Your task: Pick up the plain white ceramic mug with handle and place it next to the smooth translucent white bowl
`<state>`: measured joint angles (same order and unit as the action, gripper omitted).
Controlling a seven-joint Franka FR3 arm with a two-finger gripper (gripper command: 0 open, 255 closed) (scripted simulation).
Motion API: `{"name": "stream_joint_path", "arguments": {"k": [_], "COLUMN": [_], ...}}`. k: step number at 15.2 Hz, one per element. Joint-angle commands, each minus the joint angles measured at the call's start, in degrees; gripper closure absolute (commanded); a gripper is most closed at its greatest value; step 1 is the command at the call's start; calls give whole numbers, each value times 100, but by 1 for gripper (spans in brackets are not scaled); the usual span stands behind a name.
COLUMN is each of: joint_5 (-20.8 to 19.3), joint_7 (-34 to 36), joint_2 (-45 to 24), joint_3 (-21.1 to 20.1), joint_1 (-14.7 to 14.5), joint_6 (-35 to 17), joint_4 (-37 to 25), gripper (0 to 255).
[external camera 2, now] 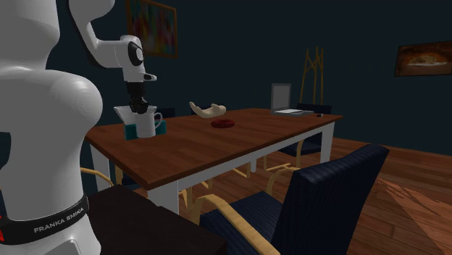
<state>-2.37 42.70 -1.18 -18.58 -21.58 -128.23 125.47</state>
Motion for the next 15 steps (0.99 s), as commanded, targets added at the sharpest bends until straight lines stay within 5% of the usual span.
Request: {"name": "stream_joint_path", "arguments": {"k": [1, 11, 12, 15], "joint_5": [-36, -71, -71, -70], "joint_7": [28, 55, 55, 54], "joint_2": [-77, -148, -148, -148], "joint_3": [0, 1, 1, 1], "joint_1": [-2, -5, -5, -5], "joint_6": [-134, -252, -252, -252], "joint_4": [58, 110, 110, 110], "gripper": [255, 255, 0, 0]}}
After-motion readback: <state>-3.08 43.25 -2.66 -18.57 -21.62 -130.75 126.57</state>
